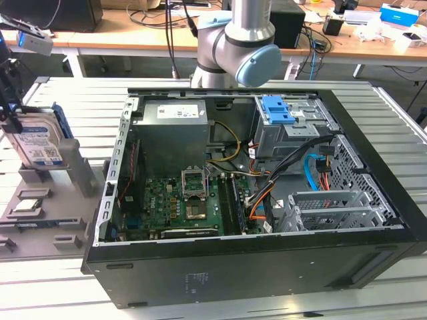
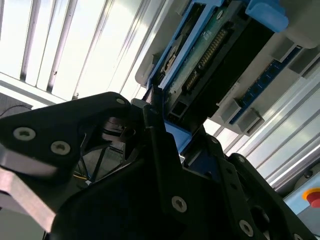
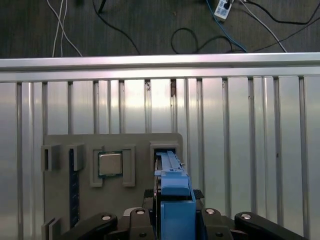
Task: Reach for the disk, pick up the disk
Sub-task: 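Pick up the disk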
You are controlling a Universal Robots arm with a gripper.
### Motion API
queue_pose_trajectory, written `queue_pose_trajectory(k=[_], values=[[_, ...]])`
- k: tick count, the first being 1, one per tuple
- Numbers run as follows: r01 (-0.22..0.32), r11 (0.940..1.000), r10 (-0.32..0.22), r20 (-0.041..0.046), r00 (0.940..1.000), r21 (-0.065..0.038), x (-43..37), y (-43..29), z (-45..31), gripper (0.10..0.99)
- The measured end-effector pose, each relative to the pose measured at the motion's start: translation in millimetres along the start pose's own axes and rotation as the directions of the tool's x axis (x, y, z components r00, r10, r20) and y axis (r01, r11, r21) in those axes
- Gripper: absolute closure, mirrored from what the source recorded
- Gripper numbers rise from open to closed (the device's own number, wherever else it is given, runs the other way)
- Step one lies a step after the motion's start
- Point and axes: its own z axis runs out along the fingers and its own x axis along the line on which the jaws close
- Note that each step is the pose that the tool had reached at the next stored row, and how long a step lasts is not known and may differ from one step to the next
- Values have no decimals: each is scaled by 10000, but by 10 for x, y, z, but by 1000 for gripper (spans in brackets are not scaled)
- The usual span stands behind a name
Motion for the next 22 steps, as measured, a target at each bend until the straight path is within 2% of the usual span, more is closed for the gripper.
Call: queue_pose_trajectory(k=[4, 15, 22], values=[[0, 10000, 0, 0, 10000, 0, -12, -6, -114, 722], [0, 10000, 0, 0, 10000, -1, -28, -15, -307, 722], [0, 10000, 0, 0, 10000, -1, -38, -19, -496, 722]])
